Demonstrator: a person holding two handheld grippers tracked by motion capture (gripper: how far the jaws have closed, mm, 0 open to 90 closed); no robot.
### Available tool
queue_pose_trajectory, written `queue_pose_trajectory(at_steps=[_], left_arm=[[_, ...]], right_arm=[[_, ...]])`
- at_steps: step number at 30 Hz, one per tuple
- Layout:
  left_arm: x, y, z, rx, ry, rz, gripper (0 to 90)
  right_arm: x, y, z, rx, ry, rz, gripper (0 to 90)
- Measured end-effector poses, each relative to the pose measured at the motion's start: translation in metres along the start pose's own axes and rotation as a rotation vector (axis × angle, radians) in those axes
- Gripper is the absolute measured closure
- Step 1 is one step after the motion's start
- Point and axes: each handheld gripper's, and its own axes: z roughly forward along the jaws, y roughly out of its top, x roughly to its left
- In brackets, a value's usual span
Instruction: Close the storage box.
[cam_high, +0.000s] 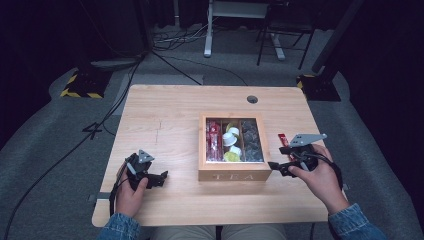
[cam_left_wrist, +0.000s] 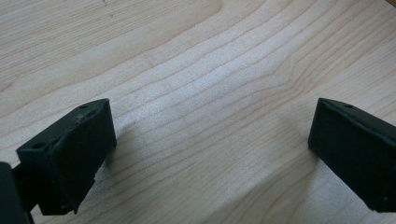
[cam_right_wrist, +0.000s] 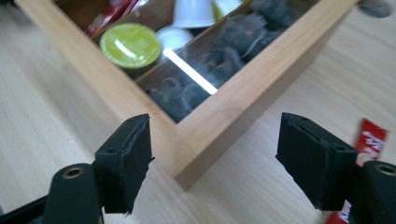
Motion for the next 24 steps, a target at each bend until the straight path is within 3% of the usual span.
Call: queue_pose_trajectory(at_steps=[8, 17, 24], left_arm=[[0.000, -0.001, 0.000, 0.000, -0.002, 0.000, 1.1], [0.002, -0.002, -0.002, 0.003, -0.015, 0.016, 1.1], [0.004, -0.003, -0.003, 0.003, -0.026, 0.027, 0.3]], right_arm=[[-0.021, -0.005, -0.021, -0.056, -0.049, 0.055, 26.0], [-0.042, -0.018, -0.034, -0.054, -0.073, 0.119, 26.2], [-0.066, -0.040, -0.038, -0.021, -0.104, 0.151, 26.0]])
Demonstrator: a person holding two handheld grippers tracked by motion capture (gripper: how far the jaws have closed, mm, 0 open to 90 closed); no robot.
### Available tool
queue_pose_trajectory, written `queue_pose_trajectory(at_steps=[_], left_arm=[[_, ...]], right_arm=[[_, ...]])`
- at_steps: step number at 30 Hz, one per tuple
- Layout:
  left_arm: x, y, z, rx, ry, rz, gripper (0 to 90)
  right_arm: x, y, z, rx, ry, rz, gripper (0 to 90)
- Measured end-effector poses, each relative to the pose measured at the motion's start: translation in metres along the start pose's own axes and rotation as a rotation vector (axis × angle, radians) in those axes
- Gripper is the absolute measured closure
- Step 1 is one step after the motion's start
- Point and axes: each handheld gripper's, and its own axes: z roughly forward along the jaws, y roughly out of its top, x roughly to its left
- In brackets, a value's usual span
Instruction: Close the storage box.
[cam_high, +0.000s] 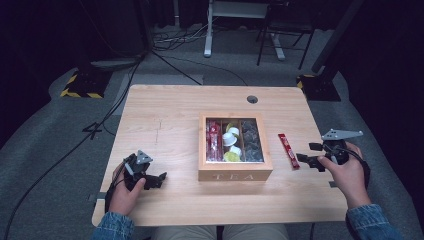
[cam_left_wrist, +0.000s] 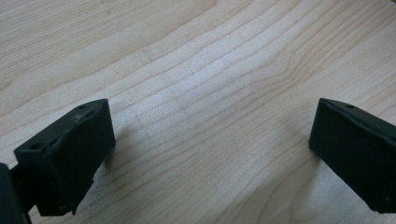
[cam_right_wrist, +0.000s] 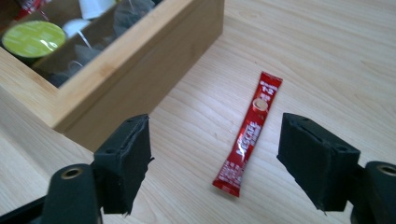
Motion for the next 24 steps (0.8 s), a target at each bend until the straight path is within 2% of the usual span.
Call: queue_pose_trajectory(at_steps=[3, 8, 14, 20, 24], left_arm=[[0.000, 0.000, 0.000, 0.000, 0.000, 0.000, 0.3], [0.000, 0.000, 0.000, 0.000, 0.000, 0.000, 0.3], [0.000, 0.000, 0.000, 0.001, 0.000, 0.000, 0.3], [0.000, 0.000, 0.000, 0.001, 0.000, 0.000, 0.3], [0.000, 0.000, 0.000, 0.001, 0.000, 0.000, 0.3]], right_arm=[[-0.005, -0.009, 0.004, 0.005, 0.007, 0.015, 25.7], [-0.017, -0.025, 0.013, 0.027, -0.007, 0.041, 25.4], [-0.023, -0.041, 0.022, 0.039, -0.014, 0.067, 25.2], [-0.030, -0.056, 0.035, 0.055, -0.035, 0.069, 25.6], [-0.032, -0.066, 0.041, 0.056, -0.031, 0.072, 25.3]])
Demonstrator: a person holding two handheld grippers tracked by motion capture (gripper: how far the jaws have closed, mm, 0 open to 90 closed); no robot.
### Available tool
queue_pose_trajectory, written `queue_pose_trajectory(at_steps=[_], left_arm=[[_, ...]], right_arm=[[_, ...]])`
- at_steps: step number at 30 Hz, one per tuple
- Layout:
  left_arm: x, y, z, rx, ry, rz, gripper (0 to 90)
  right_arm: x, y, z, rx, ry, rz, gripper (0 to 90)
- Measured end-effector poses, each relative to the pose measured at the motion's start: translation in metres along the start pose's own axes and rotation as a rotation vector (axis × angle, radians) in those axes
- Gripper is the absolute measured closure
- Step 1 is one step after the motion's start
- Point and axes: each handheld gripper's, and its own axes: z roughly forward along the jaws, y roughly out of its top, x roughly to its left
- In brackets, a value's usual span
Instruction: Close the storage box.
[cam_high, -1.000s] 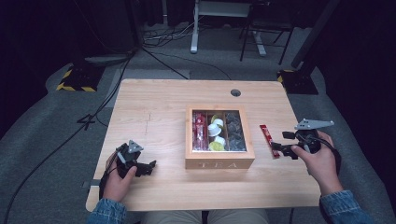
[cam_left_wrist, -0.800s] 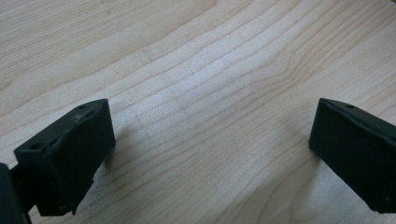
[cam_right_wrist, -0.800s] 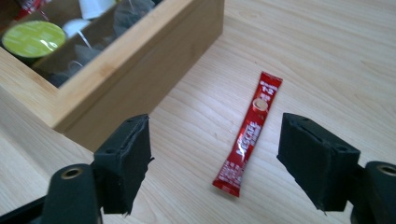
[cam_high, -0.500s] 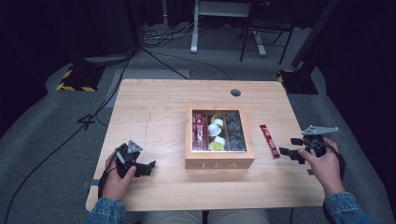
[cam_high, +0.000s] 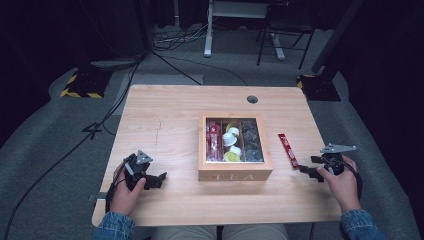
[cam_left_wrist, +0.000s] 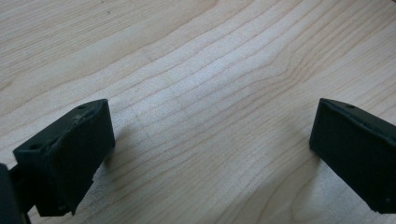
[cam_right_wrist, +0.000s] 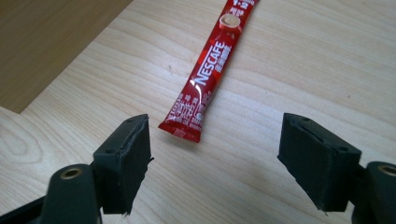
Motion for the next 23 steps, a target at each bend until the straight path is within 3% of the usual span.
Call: queue_pose_trajectory(at_steps=[11, 17, 18, 23], left_arm=[[0.000, 0.000, 0.000, 0.000, 0.000, 0.000, 0.3], [0.000, 0.000, 0.000, -0.001, 0.001, 0.000, 0.3], [0.000, -0.001, 0.000, 0.001, 0.005, -0.003, 0.1], [-0.003, -0.002, -0.001, 0.000, 0.026, -0.029, 0.1]], right_arm=[[0.005, -0.020, 0.011, -0.022, 0.001, 0.002, 21.7], [0.010, -0.026, 0.016, -0.074, -0.032, -0.024, 13.9], [0.012, -0.027, 0.019, -0.082, -0.061, -0.048, 13.2], [0.013, -0.027, 0.019, -0.083, -0.063, -0.048, 13.1]])
